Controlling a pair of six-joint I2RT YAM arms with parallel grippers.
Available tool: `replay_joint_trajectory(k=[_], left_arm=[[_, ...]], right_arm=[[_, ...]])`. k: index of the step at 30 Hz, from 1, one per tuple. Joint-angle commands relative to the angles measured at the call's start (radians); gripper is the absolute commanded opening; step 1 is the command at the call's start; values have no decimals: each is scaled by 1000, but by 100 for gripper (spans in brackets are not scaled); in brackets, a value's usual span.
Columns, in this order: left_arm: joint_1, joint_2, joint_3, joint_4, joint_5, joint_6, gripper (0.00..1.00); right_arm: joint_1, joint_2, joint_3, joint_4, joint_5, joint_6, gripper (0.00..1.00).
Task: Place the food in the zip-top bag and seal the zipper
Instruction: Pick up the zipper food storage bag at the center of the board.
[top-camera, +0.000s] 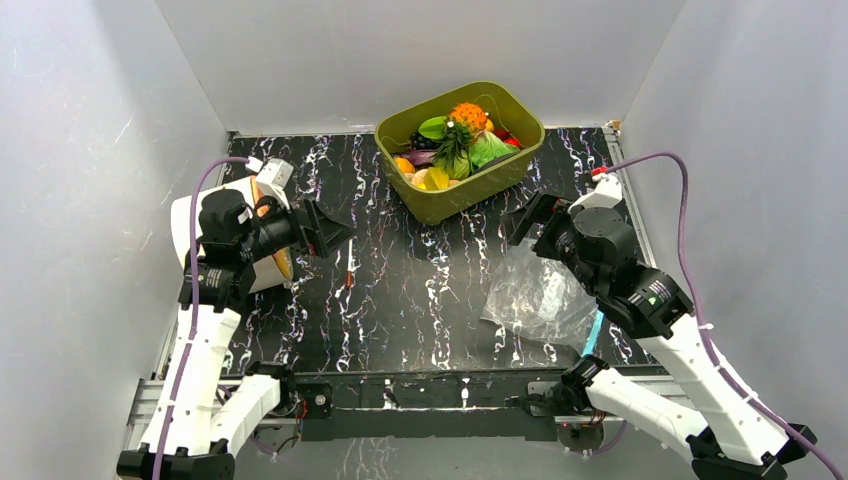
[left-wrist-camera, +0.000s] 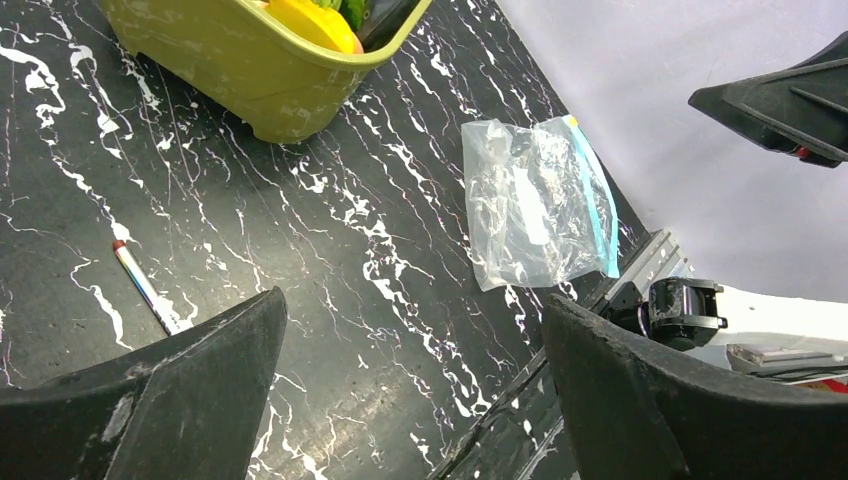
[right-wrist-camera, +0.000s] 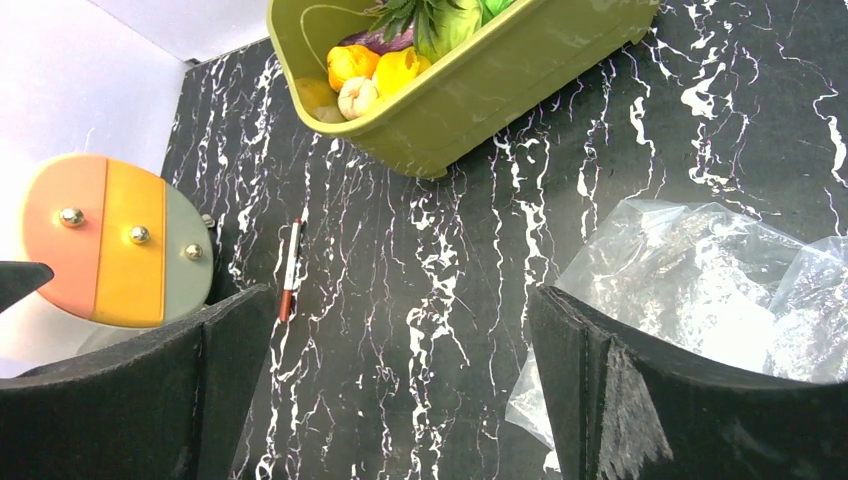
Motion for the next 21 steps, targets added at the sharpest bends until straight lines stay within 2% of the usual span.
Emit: replay_joint_trajectory(k=[1,6,13,21], left_arm=[[-5,-20,1,31,4,-20,98],[-5,19,13,54,8,-31,98],[-17,89,-11,101,105,-52,98],[-155,136,-6,97,17,-24,99]], right_arm=[[4,-16,-17,56,9,4,98],[4,7,-34,43,-11,6,98],[4,67,-79,33,3,12,98],[3,250,-56,33,54,74,97]])
